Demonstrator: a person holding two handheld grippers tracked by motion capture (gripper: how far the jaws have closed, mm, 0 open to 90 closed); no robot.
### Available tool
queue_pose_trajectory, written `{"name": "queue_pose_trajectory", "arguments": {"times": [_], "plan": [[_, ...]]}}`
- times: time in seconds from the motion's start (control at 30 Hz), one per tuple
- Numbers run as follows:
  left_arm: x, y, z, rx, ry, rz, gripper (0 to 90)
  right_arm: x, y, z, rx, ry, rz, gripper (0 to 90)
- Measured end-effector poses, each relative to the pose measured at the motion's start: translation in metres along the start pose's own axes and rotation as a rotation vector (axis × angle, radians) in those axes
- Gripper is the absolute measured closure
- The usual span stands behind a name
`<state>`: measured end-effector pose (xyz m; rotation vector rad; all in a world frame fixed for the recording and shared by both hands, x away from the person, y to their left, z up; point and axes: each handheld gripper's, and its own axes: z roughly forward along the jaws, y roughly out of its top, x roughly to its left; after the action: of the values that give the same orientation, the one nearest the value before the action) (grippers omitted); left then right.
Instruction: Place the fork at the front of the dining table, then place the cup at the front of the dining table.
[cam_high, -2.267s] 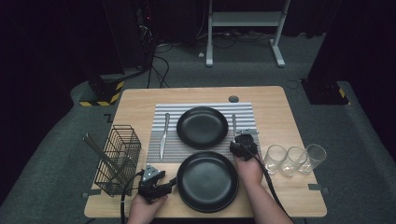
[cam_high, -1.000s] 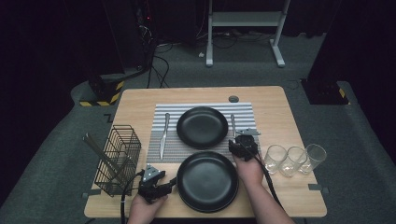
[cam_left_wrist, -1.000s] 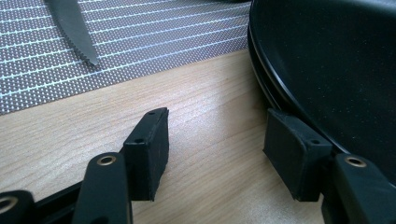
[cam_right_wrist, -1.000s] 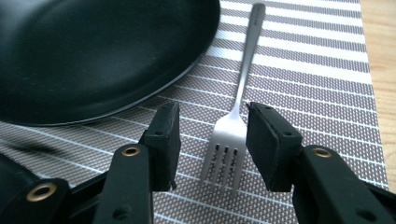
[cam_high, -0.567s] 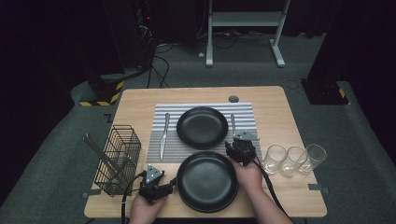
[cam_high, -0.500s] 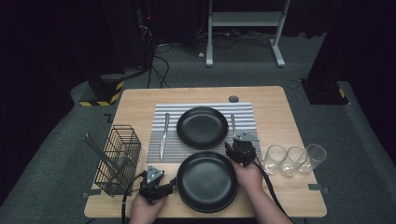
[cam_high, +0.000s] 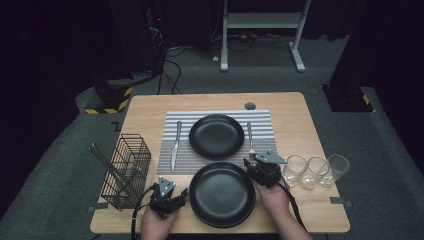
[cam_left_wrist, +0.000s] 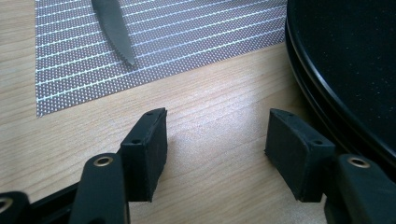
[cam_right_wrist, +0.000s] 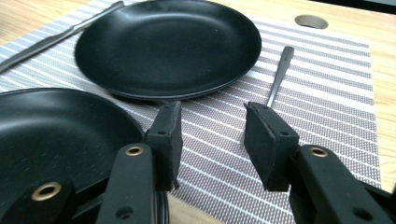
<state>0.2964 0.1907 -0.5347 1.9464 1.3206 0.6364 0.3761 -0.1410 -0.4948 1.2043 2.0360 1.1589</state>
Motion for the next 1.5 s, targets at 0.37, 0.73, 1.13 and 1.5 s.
{"name": "queue_pose_trajectory", "arguments": {"times": [0.37, 0.73, 1.13, 1.5], "plan": [[0.004, 0.002, 0.0, 0.016, 0.024, -0.028, 40.8, -0.004, -0.003, -0.018, -0.013, 0.042, -0.018, 54.5], [0.019, 0.002, 0.002, 0.004, 0.042, -0.036, 36.2, -0.007, -0.001, -0.023, -0.023, 0.048, -0.014, 54.5], [0.018, 0.001, 0.001, 0.002, 0.048, -0.041, 36.6, -0.003, 0.002, -0.03, -0.03, 0.053, -0.052, 54.6], [0.018, 0.001, 0.002, 0.002, 0.043, -0.042, 36.3, -0.014, 0.003, -0.038, -0.021, 0.066, 0.01, 45.2]]}}
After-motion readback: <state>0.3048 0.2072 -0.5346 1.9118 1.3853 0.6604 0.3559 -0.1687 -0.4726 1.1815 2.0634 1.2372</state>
